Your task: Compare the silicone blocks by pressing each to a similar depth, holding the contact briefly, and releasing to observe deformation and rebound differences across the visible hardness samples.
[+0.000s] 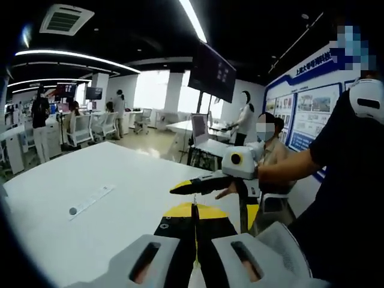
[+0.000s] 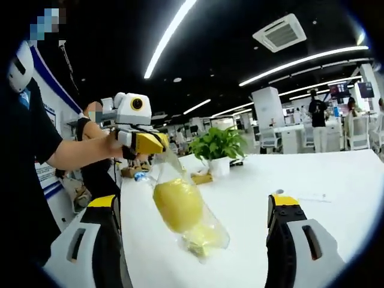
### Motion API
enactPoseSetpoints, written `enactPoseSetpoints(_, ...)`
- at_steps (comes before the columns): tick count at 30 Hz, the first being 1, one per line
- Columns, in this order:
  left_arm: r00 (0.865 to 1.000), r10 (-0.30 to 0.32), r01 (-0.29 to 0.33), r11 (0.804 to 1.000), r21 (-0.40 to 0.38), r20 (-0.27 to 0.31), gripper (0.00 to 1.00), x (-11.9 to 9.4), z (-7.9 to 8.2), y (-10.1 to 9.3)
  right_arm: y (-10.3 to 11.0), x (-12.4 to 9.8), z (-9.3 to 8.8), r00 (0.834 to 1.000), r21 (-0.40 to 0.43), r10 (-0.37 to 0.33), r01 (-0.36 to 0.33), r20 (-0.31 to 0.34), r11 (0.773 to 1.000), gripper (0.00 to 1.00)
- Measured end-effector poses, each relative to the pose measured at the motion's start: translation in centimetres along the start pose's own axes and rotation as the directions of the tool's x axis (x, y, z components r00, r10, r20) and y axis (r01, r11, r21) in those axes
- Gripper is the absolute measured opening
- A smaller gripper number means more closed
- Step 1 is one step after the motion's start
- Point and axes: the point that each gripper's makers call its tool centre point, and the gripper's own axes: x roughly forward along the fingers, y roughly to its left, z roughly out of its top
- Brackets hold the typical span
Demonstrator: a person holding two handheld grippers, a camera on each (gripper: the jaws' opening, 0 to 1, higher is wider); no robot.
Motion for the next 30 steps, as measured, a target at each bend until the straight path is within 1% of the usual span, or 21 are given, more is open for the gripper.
enactPoseSetpoints(1, 1.0, 0.0, 0.0, 1.0, -0.004, -0.003, 0.0, 0.1, -0.2, 0.0, -0.6, -0.6, -0.1, 0.999, -0.018, -0.031, 0.031, -0.01, 0.999, 0.96)
enactPoseSetpoints(5, 1.0, -0.002, 0.002, 1.0, -0.015, -0.009, 0.0, 0.3, -0.6, -0.2, -1.3, -2.1, -0.1, 0.997, -0.051, -0.071, 0.07, -0.019, 0.996, 0.96)
enactPoseSetpoints(6, 1.0, -0.001, 0.001, 1.0, -0.015, -0.007, 0.0, 0.3, -0.6, -0.2, -1.8, -2.7, -0.2, 0.995, -0.075, -0.099, 0.096, -0.033, 0.993, 0.96)
enactPoseSetpoints(7, 1.0, -0.003, 0.003, 1.0, -0.019, -0.005, 0.0, 0.4, -0.6, -0.2, -2.1, -3.3, -0.4, 0.992, -0.117, -0.12, 0.114, -0.046, 0.987, 0.96)
enactPoseSetpoints(8, 1.0, -0.005, 0.005, 1.0, -0.019, -0.003, 0.0, 0.5, -0.5, -0.3, -2.1, -3.7, -0.4, 0.991, -0.142, -0.127, 0.119, -0.046, 0.983, 0.96)
enactPoseSetpoints(9, 1.0, -0.007, 0.007, 1.0, -0.02, 0.0, 0.0, 0.6, -0.5, -0.3, -2.5, -4.3, -0.8, 0.986, -0.168, -0.156, 0.143, -0.065, 0.975, 0.96)
enactPoseSetpoints(10, 1.0, -0.007, 0.007, 1.0, -0.019, 0.001, 0.0, 0.6, -0.4, -0.4, -2.7, -4.7, -0.9, 0.983, -0.183, -0.167, 0.151, -0.073, 0.971, 0.96)
enactPoseSetpoints(11, 1.0, -0.006, 0.006, 1.0, -0.016, 0.004, 0.0, 0.7, -0.4, -0.4, -2.5, -5.0, -1.0, 0.984, -0.181, -0.164, 0.149, -0.07, 0.972, 0.96)
enactPoseSetpoints(14, 1.0, -0.009, 0.009, 1.0, -0.016, 0.016, 0.0, 0.9, 0.0, -0.6, -2.8, -6.6, -0.9, 0.981, -0.194, -0.19, 0.179, -0.043, 0.965, 0.96)
enactPoseSetpoints(15, 1.0, -0.009, 0.009, 1.0, -0.015, 0.019, 0.0, 1.0, 0.1, -0.6, -2.9, -7.2, -0.8, 0.978, -0.194, -0.203, 0.193, -0.034, 0.962, 0.96)
enactPoseSetpoints(17, 1.0, -0.011, 0.011, 1.0, -0.015, 0.023, 0.0, 1.2, 0.2, -0.6, -3.2, -8.5, -0.9, 0.972, -0.186, -0.233, 0.222, -0.035, 0.957, 0.96)
enactPoseSetpoints(18, 1.0, -0.013, 0.013, 1.0, -0.016, 0.025, 0.0, 1.2, 0.3, -0.7, -3.2, -9.4, -0.7, 0.969, -0.19, -0.247, 0.239, -0.021, 0.952, 0.95)
enactPoseSetpoints(19, 1.0, -0.012, 0.013, 1.0, -0.016, 0.026, 0.0, 1.3, 0.3, -0.6, -3.1, -9.9, -0.7, 0.967, -0.193, -0.254, 0.246, -0.018, 0.95, 0.92)
enactPoseSetpoints(22, 1.0, -0.013, 0.014, 1.0, -0.019, 0.028, 0.0, 1.5, 0.2, -0.6, -3.4, -12.2, -0.8, 0.952, -0.226, -0.306, 0.294, -0.022, 0.929, 0.9)
enactPoseSetpoints(25, 1.0, -0.015, 0.015, 1.0, -0.019, 0.026, 0.0, 1.9, 0.1, -0.7, -3.1, -13.6, -1.3, 0.948, -0.222, -0.317, 0.302, -0.032, 0.927, 0.89)
enactPoseSetpoints(30, 0.999, -0.023, 0.023, 0.999, -0.026, 0.024, 0.0, 2.5, -0.1, -1.0, -2.4, -15.3, -1.4, 0.94, -0.215, -0.338, 0.323, -0.035, 0.922, 0.9)
